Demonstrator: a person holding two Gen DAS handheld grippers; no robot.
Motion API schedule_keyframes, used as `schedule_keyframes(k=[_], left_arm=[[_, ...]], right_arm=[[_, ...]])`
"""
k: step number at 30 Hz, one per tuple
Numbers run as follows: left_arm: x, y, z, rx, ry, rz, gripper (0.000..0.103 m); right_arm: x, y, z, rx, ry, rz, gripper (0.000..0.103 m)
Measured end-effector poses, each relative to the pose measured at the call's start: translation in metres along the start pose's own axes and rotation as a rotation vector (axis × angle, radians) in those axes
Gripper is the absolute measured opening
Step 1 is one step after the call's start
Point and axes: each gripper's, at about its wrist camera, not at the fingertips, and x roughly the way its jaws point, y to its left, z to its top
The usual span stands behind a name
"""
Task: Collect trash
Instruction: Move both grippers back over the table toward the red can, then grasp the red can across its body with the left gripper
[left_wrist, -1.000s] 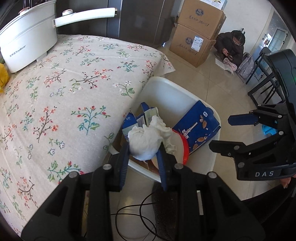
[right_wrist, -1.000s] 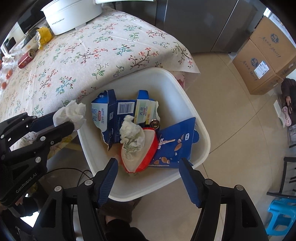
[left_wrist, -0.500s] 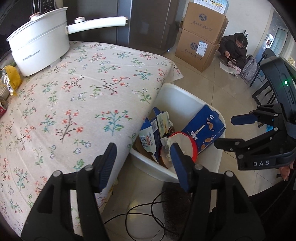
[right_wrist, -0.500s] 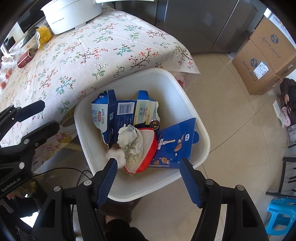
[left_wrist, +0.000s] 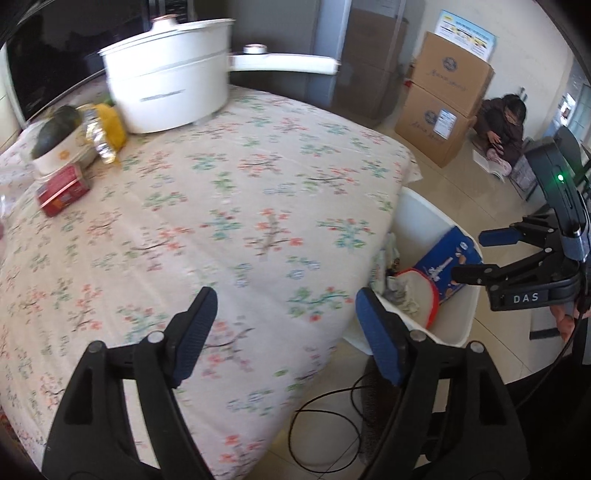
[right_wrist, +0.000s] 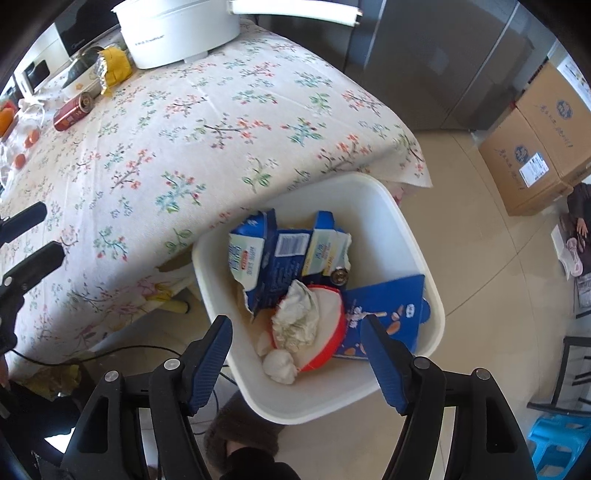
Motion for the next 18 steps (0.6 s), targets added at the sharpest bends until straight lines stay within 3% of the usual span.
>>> schedule_keyframes(k=[6, 12, 15, 18], left_arm=[[-0.013, 0.064, -0.001, -0.11, -0.004, 0.123, 0.085], [-0.012, 0.139, 0.004, -0.319, -0.028, 0.251, 0.097], [-0.002, 0.169, 0.014, -0.382, -0.051, 0.323, 0.1], [0.014, 0.194, 0.027, -0.435, -0.07, 0.344, 0.102]], right_arm=[[-0.007, 0.037, 0.02, -0.051, -0.032, 0.012, 0.076], [-0.01, 0.076, 0.047, -0.082, -0.084, 0.049, 0.077], [-0.008, 0.093, 0.065, -0.088, -0.116, 0.068, 0.077], [-0.003, 0.108, 0.091, -0.09, -0.143, 0.084, 0.079]])
